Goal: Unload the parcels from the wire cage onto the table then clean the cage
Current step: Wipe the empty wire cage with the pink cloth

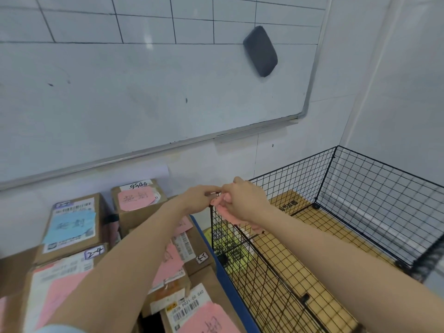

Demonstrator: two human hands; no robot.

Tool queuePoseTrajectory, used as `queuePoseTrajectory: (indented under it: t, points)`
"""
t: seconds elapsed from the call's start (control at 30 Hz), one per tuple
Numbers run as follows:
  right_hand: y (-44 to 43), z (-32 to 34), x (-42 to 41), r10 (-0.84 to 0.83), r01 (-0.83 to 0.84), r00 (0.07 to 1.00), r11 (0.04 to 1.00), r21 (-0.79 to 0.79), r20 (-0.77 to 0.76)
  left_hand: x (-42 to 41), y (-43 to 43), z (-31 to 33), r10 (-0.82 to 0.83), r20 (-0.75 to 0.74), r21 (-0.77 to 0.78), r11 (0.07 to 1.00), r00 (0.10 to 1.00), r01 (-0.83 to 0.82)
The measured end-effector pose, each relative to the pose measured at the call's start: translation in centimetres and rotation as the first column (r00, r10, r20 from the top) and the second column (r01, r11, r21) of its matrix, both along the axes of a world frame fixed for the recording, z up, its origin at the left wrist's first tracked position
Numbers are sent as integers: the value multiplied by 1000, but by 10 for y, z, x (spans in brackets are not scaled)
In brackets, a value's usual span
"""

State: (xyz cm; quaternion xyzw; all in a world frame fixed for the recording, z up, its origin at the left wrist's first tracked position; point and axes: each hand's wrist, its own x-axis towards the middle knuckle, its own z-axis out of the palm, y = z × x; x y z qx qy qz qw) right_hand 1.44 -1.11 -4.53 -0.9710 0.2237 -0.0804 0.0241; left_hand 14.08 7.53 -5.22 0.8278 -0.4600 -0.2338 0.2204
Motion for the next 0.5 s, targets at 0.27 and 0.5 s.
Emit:
queuePoseTrajectory:
  t: [0.27,0.5]
  points:
    - [-14,2,18,-8,10,1000,983,-182,9,9,-4,5,-22,-78,28,999,997,25]
    - [-6,16,7,90,-81,990,994,-79,110,10,-5,4,-27,-43,18,999,999,28]
